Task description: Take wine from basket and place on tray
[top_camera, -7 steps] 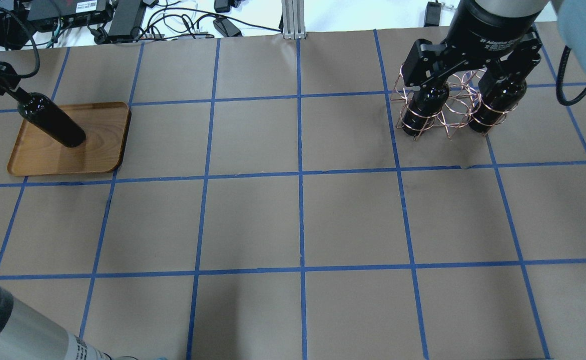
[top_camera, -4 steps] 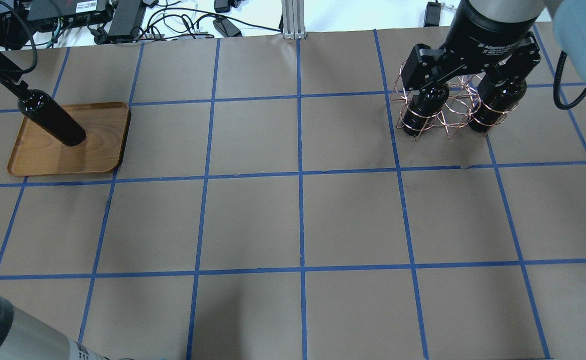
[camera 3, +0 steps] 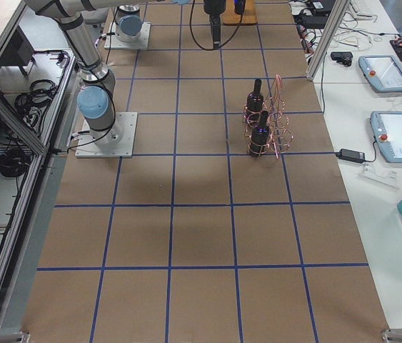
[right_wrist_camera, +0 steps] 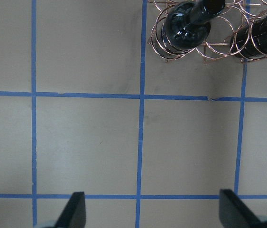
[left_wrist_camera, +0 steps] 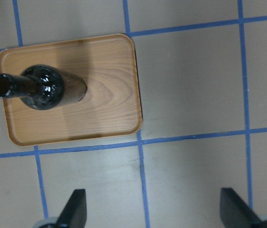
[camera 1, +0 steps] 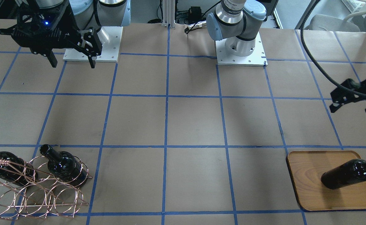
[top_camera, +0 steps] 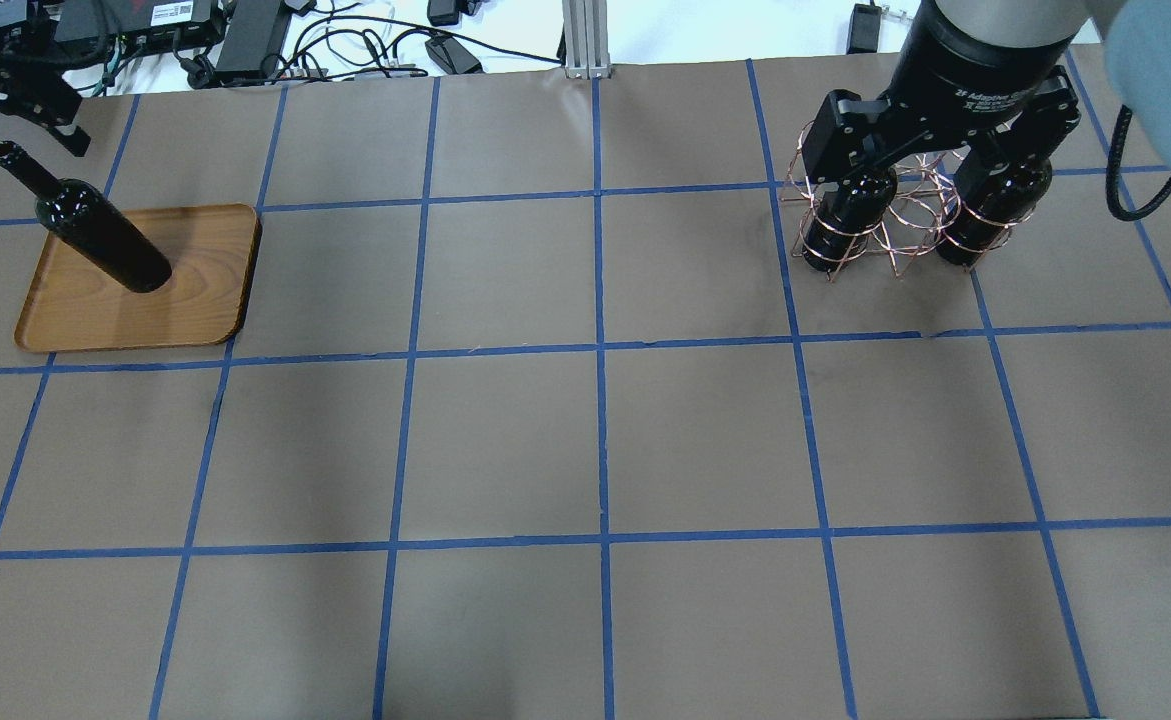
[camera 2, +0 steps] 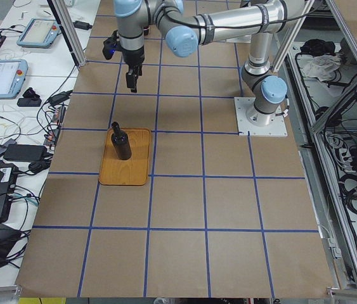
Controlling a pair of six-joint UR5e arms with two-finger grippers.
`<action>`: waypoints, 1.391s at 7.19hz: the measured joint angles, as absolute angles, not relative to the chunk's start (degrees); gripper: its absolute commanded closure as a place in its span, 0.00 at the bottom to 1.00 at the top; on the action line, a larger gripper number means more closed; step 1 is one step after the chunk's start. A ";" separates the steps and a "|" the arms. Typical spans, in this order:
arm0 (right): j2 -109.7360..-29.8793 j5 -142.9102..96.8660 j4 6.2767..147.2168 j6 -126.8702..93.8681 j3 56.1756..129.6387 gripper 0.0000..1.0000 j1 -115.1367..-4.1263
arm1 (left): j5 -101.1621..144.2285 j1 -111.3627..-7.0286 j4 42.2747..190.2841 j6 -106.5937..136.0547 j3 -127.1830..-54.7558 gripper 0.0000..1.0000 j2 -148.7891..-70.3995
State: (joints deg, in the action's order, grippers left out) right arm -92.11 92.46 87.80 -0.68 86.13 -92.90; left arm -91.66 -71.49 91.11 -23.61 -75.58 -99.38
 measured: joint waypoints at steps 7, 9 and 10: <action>-92.11 92.49 87.80 -0.62 86.13 0.00 -92.90 | -89.62 -87.39 90.88 -8.58 -83.82 0.00 -90.15; -92.11 92.49 87.80 -0.62 86.13 0.00 -92.90 | -89.65 -87.39 90.65 -8.61 -84.63 0.00 -89.78; -92.11 92.47 87.80 -0.64 86.13 0.00 -92.90 | -89.60 -87.35 90.63 -8.61 -84.72 0.00 -89.78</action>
